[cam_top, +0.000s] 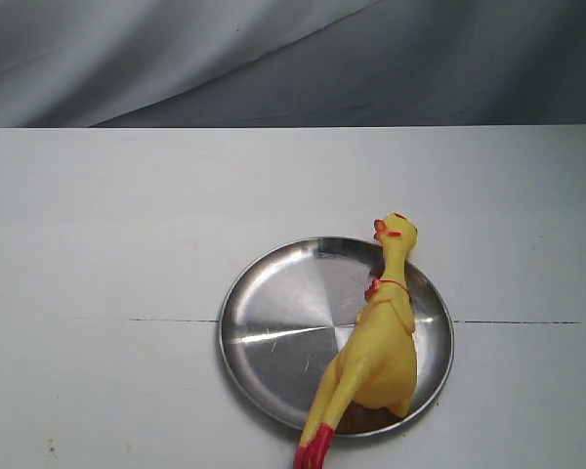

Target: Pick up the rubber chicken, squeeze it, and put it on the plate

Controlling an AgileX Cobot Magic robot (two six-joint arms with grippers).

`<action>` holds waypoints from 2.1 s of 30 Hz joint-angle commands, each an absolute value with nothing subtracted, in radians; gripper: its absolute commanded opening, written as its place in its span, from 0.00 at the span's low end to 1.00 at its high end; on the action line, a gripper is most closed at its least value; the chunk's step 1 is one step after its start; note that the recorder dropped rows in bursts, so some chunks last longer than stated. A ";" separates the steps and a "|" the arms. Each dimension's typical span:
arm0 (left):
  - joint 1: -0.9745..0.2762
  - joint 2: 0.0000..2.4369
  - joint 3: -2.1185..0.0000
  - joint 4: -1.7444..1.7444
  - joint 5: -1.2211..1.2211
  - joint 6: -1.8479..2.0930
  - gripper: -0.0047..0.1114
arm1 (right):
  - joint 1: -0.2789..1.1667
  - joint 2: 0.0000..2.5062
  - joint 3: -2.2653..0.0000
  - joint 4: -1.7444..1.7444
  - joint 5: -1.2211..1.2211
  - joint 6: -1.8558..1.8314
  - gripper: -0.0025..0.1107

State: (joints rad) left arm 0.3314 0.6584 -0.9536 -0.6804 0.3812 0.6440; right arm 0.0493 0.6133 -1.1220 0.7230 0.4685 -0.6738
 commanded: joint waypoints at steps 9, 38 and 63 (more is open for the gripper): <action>0.338 0.444 -0.859 -0.664 0.325 0.549 0.04 | 0.050 0.382 -1.125 0.461 0.458 -0.479 0.02; 0.338 0.021 -0.472 -0.457 0.466 0.331 0.04 | 0.050 0.006 -0.904 0.212 0.769 -0.208 0.02; 0.338 0.000 -0.399 -0.462 0.467 0.322 0.04 | 0.050 0.006 -0.904 0.276 0.868 -0.201 0.02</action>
State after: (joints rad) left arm 0.3361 0.0000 -0.4071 -0.4566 0.4784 0.3305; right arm 0.0493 0.0097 -0.9104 0.2690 0.8620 -0.2065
